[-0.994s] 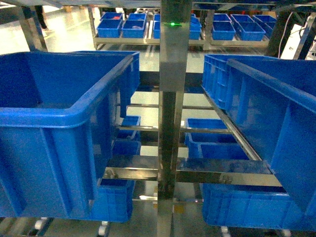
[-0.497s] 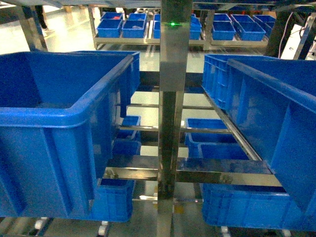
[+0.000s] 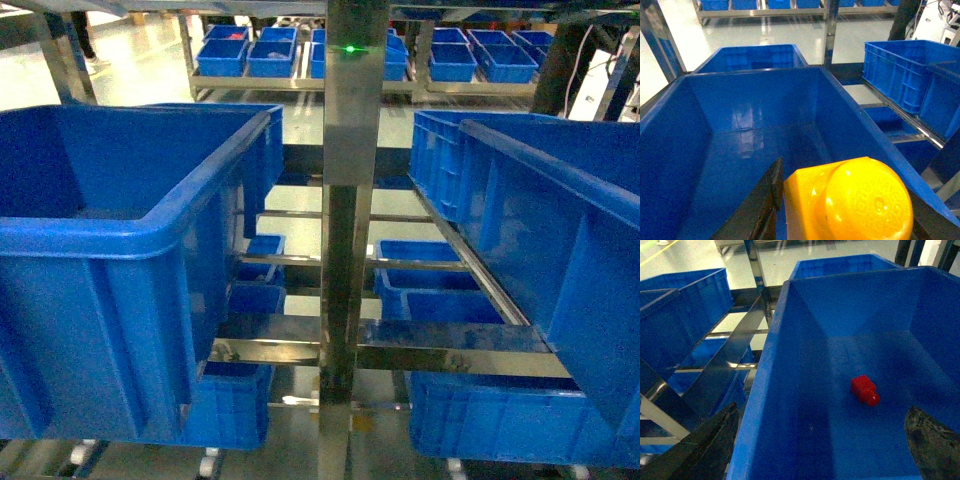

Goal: Sort and place red and yellow blocks in left bins

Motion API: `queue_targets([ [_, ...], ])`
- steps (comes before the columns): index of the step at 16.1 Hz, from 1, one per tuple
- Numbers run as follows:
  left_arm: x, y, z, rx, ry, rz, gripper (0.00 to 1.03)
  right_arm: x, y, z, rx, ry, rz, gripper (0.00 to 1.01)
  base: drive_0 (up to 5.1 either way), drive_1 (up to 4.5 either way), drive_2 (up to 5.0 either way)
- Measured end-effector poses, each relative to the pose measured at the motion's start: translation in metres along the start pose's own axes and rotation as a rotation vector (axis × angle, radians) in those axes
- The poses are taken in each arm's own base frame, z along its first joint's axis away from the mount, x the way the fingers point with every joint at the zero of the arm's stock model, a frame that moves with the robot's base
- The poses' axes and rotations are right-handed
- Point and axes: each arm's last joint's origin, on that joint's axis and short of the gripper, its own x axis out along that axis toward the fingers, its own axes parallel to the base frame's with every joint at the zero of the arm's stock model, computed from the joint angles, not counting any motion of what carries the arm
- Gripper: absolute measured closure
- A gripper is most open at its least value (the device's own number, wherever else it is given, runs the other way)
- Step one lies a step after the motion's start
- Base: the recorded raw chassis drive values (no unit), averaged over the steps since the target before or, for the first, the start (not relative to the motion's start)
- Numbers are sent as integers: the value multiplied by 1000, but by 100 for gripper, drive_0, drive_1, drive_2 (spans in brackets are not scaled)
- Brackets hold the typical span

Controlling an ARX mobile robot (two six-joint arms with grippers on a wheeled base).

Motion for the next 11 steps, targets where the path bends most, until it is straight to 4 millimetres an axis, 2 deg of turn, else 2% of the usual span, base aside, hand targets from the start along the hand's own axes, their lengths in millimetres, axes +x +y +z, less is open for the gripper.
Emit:
queue_targets([
  [5,0,0,0,0,0,0,57,-3,5,1,-8,-10,-10,3,0,0,0],
  [6,0,0,0,0,0,0,57,-3,5,-3,-90,-25,-37,3,0,0,0],
  [11,0,0,0,0,1,0,57,-6,6,-4,-105,-25,-37,3,0,0,0],
])
